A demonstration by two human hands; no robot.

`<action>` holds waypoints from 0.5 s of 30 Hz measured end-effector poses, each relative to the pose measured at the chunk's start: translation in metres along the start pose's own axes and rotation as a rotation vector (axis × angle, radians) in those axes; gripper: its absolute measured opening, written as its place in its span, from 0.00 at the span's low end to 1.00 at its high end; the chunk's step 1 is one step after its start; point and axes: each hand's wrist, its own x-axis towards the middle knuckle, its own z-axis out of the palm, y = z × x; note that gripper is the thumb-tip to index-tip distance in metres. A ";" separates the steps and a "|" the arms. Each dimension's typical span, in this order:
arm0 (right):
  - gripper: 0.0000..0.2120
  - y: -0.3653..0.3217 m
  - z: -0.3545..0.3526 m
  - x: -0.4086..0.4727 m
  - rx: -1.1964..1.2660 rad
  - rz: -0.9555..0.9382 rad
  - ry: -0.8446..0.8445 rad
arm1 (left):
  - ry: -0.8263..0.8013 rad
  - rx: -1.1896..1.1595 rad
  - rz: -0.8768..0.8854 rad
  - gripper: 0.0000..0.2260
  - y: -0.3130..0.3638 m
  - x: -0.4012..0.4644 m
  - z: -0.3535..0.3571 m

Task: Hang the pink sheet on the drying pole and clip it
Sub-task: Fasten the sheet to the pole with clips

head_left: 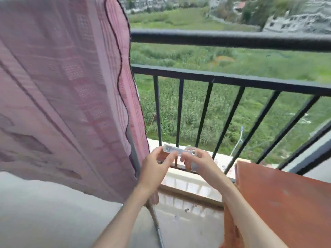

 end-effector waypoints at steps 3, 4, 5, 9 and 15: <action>0.11 -0.023 0.015 0.023 0.046 -0.078 -0.073 | 0.321 0.080 0.049 0.03 0.010 -0.012 -0.021; 0.11 -0.030 0.020 0.029 0.053 -0.107 -0.084 | 0.439 0.104 0.067 0.04 0.014 -0.016 -0.028; 0.13 -0.038 0.026 0.036 0.050 -0.136 -0.096 | 0.558 0.126 0.075 0.07 0.017 -0.020 -0.033; 0.21 -0.076 0.049 0.056 0.095 -0.242 -0.124 | 0.836 0.273 0.128 0.18 0.030 -0.019 -0.049; 0.13 -0.110 0.077 0.058 0.070 -0.359 -0.275 | 0.852 0.277 0.191 0.09 0.049 -0.008 -0.046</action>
